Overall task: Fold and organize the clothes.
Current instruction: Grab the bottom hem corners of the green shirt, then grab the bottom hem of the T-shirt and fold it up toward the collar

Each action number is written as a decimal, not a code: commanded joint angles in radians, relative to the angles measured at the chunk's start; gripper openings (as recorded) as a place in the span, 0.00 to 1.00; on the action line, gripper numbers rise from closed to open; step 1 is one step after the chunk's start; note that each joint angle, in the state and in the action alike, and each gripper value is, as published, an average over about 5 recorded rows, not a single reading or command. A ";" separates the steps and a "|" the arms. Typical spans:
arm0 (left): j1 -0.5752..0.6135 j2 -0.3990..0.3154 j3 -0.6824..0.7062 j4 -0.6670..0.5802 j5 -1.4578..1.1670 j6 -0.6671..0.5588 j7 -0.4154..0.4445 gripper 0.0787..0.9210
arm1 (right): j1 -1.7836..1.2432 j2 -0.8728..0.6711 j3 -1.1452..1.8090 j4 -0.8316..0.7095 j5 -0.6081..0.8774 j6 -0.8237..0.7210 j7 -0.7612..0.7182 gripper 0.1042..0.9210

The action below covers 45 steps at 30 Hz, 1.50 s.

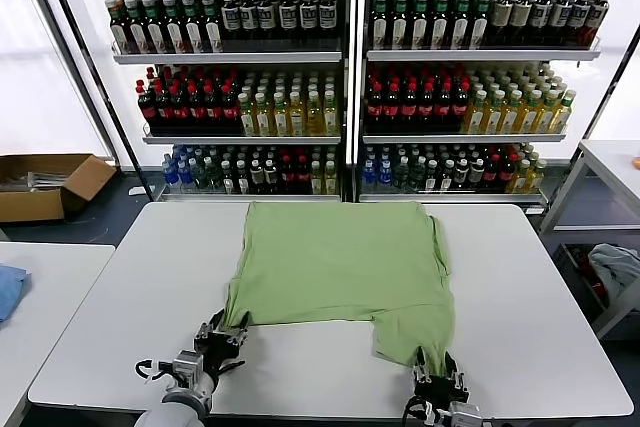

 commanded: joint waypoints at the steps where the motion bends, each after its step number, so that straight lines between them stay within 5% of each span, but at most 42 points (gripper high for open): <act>1: 0.013 -0.009 0.000 0.005 0.006 0.003 0.006 0.42 | -0.001 0.002 -0.002 -0.005 0.010 0.003 0.001 0.22; 7: 0.024 -0.016 -0.002 0.003 0.008 -0.023 0.010 0.19 | 0.002 -0.013 0.002 -0.010 0.002 0.030 -0.017 0.03; 14: 0.009 -0.032 -0.009 -0.023 -0.003 -0.135 0.022 0.01 | 0.008 -0.027 0.012 0.054 -0.026 0.078 -0.072 0.02; 27: -0.158 -0.054 0.016 -0.013 -0.078 -0.205 0.033 0.01 | 0.230 -0.099 0.062 0.103 -0.042 0.046 -0.108 0.02; 35: -0.297 -0.041 0.039 0.130 -0.088 -0.200 0.038 0.01 | 0.426 -0.123 0.055 -0.082 -0.137 0.099 -0.091 0.02; 45: -0.508 -0.030 0.092 0.364 -0.107 -0.151 0.018 0.01 | 0.703 -0.176 0.010 -0.341 -0.065 0.066 -0.131 0.02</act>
